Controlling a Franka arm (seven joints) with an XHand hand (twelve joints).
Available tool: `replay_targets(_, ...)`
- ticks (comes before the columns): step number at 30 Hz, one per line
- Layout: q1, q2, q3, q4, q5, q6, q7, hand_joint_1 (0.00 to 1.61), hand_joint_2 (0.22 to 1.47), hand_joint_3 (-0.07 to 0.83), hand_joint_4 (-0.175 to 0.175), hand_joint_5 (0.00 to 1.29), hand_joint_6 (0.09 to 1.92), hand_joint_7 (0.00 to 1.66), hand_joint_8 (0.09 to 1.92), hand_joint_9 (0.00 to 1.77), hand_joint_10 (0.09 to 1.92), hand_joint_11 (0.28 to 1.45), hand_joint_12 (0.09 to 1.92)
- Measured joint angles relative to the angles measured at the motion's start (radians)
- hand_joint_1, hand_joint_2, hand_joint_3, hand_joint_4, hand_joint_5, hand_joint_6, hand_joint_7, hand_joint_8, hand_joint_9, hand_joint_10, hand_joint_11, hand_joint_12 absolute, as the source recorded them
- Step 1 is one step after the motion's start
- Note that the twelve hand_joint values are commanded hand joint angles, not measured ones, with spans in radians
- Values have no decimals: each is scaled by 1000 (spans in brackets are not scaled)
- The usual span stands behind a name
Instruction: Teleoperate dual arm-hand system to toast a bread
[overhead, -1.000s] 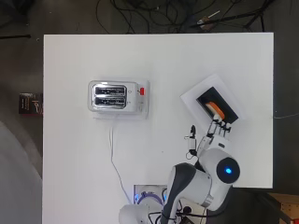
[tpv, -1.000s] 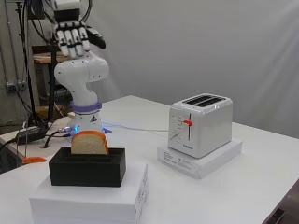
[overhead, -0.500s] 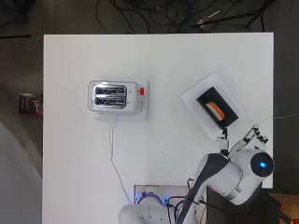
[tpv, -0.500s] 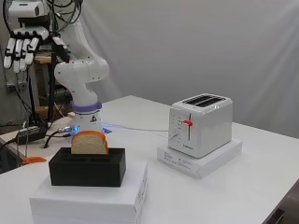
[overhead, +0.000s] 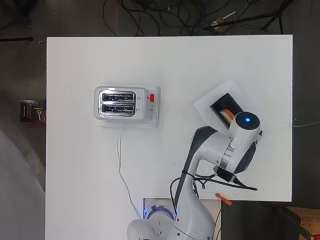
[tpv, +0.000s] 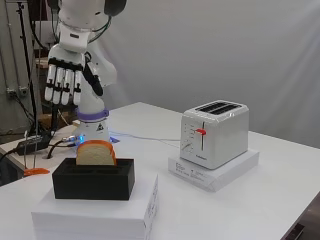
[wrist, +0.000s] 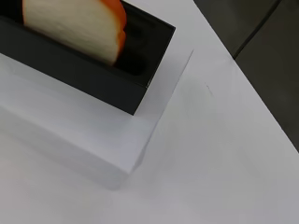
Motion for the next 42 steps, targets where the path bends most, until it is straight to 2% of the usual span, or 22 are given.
replay_targets(3, -3, 16, 2, -14, -6, -2, 4, 416, 912, 9, 94, 326, 87, 451, 87, 566, 87, 455, 87)
replay_targets(9, 27, 157, -46, 68, 7, 22, 17, 298, 989, 27, 117, 355, 87, 480, 87, 586, 87, 467, 87)
replay_targets(13, 57, 222, -95, 136, 31, 53, 24, 326, 981, 12, 91, 369, 87, 490, 87, 603, 87, 475, 87)
replay_targets(18, 11, 396, -55, 301, 51, 24, -7, 435, 907, -18, 86, 348, 87, 487, 87, 613, 87, 476, 87)
replay_targets(21, -4, 508, -37, 412, 54, 12, -28, 420, 886, -21, 82, 331, 87, 428, 87, 614, 87, 480, 87)
replay_targets(23, -5, 531, -24, 437, 36, 37, -26, 398, 878, -20, 78, 329, 87, 416, 87, 617, 87, 479, 87)
replay_targets(26, -12, 476, -1, 363, 8, 118, -21, 364, 890, -10, 72, 337, 87, 425, 87, 621, 87, 480, 87)
replay_targets(29, -20, 383, 20, 217, -15, 194, -27, 322, 890, -7, 70, 341, 87, 427, 87, 622, 87, 481, 87)
replay_targets(33, -25, 320, 27, 63, -24, 226, -59, 310, 895, -3, 70, 355, 87, 445, 87, 636, 87, 486, 87)
replay_targets(39, -33, 292, 20, 76, -18, 263, -114, 459, 942, 8, 76, 450, 87, 559, 87, 710, 87, 506, 87)
replay_targets(42, -40, 270, 17, 48, -13, 293, -134, 501, 945, 6, 64, 429, 87, 537, 87, 676, 87, 494, 87)
